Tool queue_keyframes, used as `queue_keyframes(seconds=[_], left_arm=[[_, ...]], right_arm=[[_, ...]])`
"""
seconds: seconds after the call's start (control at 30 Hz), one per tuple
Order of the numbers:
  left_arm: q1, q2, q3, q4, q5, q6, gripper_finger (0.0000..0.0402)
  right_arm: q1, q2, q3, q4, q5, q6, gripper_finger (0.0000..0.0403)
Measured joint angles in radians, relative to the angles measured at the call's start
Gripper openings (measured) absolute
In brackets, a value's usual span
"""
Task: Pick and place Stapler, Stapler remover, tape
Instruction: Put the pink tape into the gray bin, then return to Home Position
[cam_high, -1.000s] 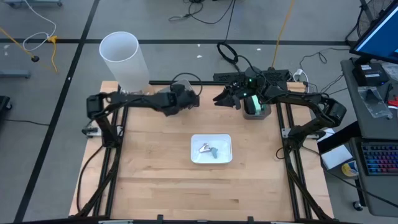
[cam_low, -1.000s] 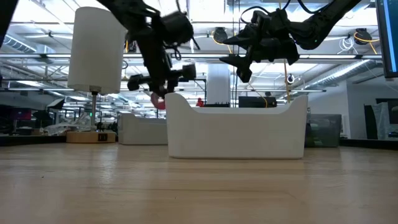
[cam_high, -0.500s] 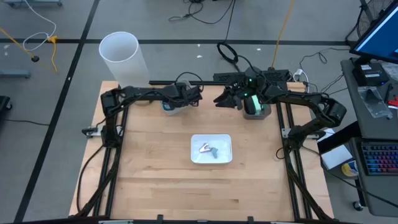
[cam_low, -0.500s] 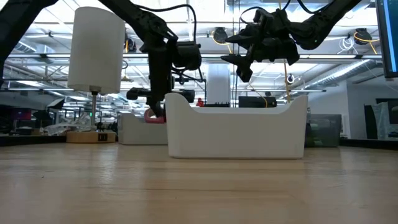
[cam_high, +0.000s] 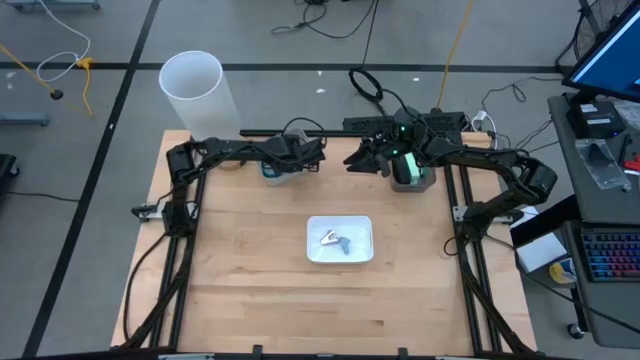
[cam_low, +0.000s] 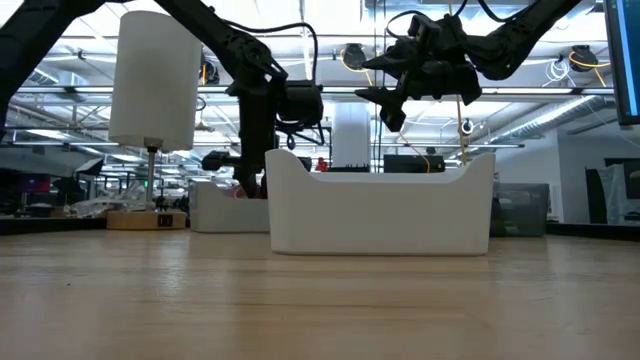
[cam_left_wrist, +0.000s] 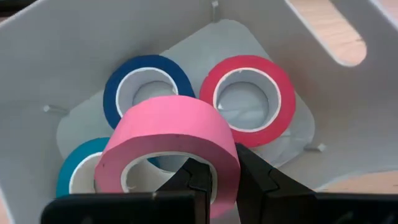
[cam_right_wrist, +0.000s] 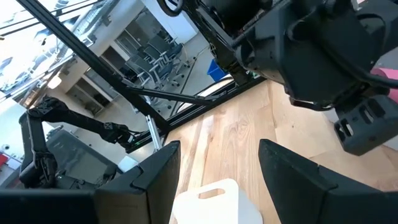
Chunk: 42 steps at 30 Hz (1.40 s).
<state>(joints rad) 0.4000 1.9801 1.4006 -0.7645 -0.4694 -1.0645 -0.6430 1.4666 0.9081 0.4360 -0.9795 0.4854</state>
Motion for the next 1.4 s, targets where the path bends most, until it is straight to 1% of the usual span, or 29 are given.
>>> queue_keyframes(seconds=[0.13,0.23,0.37,0.57,0.8,0.97,1.1,1.2,1.3,1.4], left_arm=[[0.000,-0.003,0.000,0.005,-0.013,0.001,0.0038],[0.003,-0.002,0.000,0.005,-0.016,0.020,0.0055],[0.005,-0.002,0.000,0.009,0.007,0.079,0.0082],[0.005,-0.002,0.000,0.009,0.008,0.087,0.0125],[0.012,-0.016,0.000,0.007,0.019,0.102,0.0195],[0.028,-0.084,0.000,0.007,0.093,0.140,0.0233],[0.031,-0.180,0.000,0.000,0.160,0.148,0.0238],[0.002,-0.250,0.000,-0.022,0.205,0.212,0.0239],[-0.049,-0.309,0.000,-0.074,0.196,0.253,0.0239],[-0.107,-0.353,0.000,-0.145,0.143,0.235,0.0239]], right_arm=[[0.000,0.000,0.000,0.000,0.000,0.000,0.0211],[0.000,0.000,0.000,0.000,0.000,0.000,0.0212],[0.000,0.000,0.000,0.000,0.001,0.000,0.0210],[0.000,0.000,0.000,0.000,0.001,0.000,0.0212],[0.000,0.000,0.000,0.000,0.001,0.000,0.0210],[0.000,0.000,0.000,0.001,0.002,0.000,0.0212],[0.000,0.000,0.000,0.001,0.005,0.000,0.0211],[0.000,0.000,0.000,0.001,0.005,0.000,0.0212],[0.000,0.000,0.000,0.000,0.005,0.000,0.0211],[-0.005,0.000,0.000,-0.006,0.005,0.000,0.0211]])
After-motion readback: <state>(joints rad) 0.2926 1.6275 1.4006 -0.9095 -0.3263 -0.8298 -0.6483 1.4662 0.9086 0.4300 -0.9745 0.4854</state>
